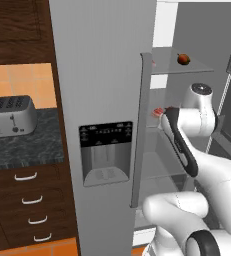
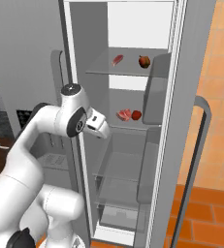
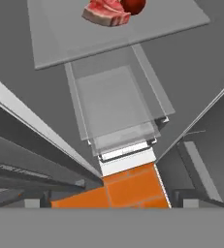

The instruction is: Place one bell pepper and one steak in each tupperware on the nearby counter, to pack two identical lunches.

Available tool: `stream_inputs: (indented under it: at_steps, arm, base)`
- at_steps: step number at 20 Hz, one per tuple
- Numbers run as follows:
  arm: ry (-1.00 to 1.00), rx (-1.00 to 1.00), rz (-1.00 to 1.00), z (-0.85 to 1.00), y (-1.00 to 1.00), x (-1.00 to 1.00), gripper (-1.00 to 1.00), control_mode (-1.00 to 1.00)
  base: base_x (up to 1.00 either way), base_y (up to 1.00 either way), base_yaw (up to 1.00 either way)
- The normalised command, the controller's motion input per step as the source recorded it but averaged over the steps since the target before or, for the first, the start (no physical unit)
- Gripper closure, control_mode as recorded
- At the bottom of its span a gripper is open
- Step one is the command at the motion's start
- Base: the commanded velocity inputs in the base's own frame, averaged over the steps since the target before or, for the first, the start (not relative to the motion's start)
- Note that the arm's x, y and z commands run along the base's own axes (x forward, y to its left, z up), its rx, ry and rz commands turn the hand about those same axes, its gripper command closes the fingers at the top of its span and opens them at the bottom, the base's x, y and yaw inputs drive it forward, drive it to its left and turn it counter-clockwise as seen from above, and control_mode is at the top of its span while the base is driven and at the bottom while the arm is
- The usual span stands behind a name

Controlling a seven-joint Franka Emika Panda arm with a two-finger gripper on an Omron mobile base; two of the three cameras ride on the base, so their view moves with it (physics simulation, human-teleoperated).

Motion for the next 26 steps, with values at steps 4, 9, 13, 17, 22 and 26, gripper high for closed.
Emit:
stream_inputs:
  at_steps: [4, 9, 13, 17, 22, 26]
  arm:
    - [-0.13, 0.18, -0.17, 0.01, -0.31, 0.35, -1.00, -1.00]
    - [-0.05, 0.13, -0.03, 0.00, -0.36, 0.43, -1.00, -1.00]
    - [0.00, 0.08, -0.03, 0.00, -0.03, 0.54, -1.00, -1.00]
    - [0.01, 0.08, -0.12, 0.00, -0.09, 0.66, -1.00, -1.00]
    - [0.03, 0.07, -0.16, 0.00, -0.30, 0.55, -1.00, -1.00]
    - [0.05, 0.15, -0.10, 0.00, -0.20, 0.61, -1.00, -1.00]
  base:
    - [0.00, 0.00, 0.00]
    - [0.00, 0.00, 0.00]
    - [0.00, 0.00, 0.00]
    - [0.00, 0.00, 0.00]
    - [0.00, 0.00, 0.00]
    - [0.00, 0.00, 0.00]
